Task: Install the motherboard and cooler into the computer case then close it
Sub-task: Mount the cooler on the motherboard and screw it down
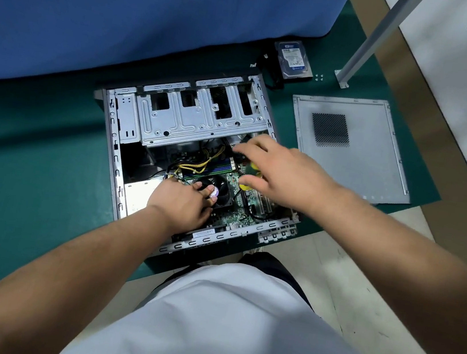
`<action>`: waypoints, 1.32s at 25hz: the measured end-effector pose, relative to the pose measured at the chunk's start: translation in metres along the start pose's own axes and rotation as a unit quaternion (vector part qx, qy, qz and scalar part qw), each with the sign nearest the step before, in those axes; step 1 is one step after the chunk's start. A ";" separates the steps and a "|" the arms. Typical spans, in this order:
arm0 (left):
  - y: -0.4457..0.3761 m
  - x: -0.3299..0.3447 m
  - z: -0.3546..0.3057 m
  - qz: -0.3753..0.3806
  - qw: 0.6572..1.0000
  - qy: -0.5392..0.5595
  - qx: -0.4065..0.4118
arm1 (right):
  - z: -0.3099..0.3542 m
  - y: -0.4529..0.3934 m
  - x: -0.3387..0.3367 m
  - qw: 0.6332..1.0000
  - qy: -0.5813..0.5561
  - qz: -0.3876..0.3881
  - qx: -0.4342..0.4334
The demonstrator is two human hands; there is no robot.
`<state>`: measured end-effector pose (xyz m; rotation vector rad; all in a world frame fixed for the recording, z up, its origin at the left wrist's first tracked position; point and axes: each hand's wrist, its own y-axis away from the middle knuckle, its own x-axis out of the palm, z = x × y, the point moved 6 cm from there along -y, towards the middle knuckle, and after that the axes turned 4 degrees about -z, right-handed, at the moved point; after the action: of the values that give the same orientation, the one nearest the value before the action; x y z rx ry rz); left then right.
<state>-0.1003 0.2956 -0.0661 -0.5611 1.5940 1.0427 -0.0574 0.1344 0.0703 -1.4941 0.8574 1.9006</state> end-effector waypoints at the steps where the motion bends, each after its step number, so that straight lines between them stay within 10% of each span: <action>1: 0.000 0.000 0.001 0.001 1.000 0.001 -0.001 | -0.003 0.000 -0.005 0.999 0.006 0.020 -0.046; 4: 0.001 -0.001 0.000 0.002 1.000 0.005 0.002 | -0.004 0.009 0.002 0.995 0.020 0.066 -0.072; 10: 0.000 -0.001 0.002 0.014 1.000 0.008 -0.002 | -0.010 0.018 0.007 0.975 0.118 -0.057 0.178; 16: -0.001 -0.002 0.002 0.056 0.998 0.017 -0.019 | -0.001 0.017 0.012 0.989 -0.124 -0.004 0.085; 33: 0.003 0.002 -0.054 0.148 0.945 0.258 -0.135 | 0.014 -0.046 -0.008 0.980 -0.177 -0.085 0.043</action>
<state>-0.1316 0.2511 -0.0665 -0.8490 2.0527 1.4361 -0.0293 0.1737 0.0744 -1.0939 0.6186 1.8973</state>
